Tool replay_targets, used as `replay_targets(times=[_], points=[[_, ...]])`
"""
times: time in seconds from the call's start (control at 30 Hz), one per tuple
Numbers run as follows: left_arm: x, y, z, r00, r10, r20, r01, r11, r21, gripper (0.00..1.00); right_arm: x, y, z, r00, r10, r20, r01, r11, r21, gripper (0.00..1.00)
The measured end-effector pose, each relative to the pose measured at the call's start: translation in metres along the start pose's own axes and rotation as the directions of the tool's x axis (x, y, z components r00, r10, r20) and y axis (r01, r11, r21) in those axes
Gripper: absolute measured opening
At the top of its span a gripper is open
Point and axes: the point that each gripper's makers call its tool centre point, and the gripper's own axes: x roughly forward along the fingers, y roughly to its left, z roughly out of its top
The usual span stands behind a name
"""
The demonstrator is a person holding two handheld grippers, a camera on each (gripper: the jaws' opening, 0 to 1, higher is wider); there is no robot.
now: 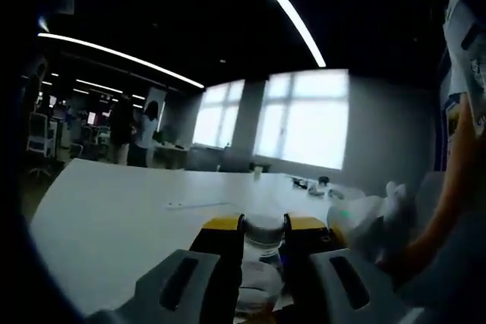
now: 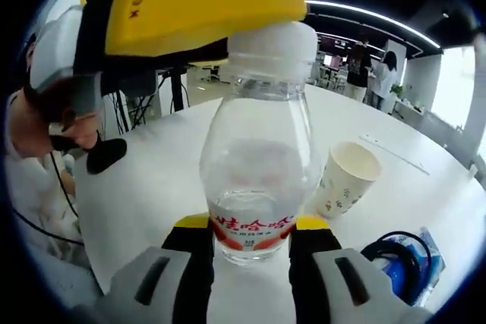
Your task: Arrange the tabletop items into an orderly group along one side of the table until the central work area is clear of visible clutter.
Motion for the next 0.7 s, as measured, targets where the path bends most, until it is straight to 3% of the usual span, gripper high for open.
replay_targets(times=[0.7], points=[[0.0053, -0.0019, -0.001, 1.0, 0.011, -0.005, -0.011, 0.999, 0.04, 0.21, -0.0003, 0.0016, -0.0002, 1.0, 0.02, 0.007, -0.02, 0.999, -0.039, 0.39]])
